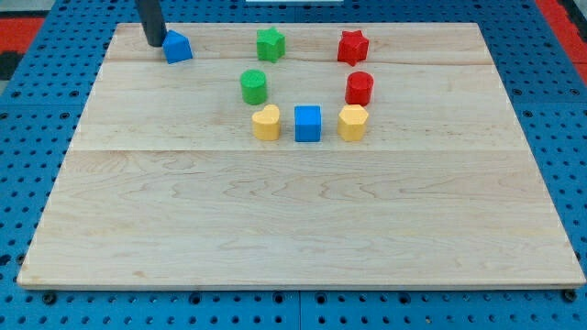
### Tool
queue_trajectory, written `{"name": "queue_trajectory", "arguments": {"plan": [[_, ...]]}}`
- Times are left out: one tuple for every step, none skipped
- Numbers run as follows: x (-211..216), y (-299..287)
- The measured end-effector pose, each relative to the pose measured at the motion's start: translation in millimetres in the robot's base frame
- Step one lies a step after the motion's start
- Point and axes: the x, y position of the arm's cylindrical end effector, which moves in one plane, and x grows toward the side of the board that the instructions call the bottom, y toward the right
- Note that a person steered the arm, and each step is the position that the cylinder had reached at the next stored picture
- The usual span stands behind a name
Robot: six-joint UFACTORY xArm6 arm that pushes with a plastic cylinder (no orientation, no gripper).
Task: Push the red star towards red circle
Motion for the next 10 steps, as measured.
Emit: {"name": "queue_trajectory", "arguments": {"plan": [[-29,18],[-27,80],[-26,155],[-28,211],[-18,252],[-15,280],[-13,280],[0,283],[14,284],[23,291]]}}
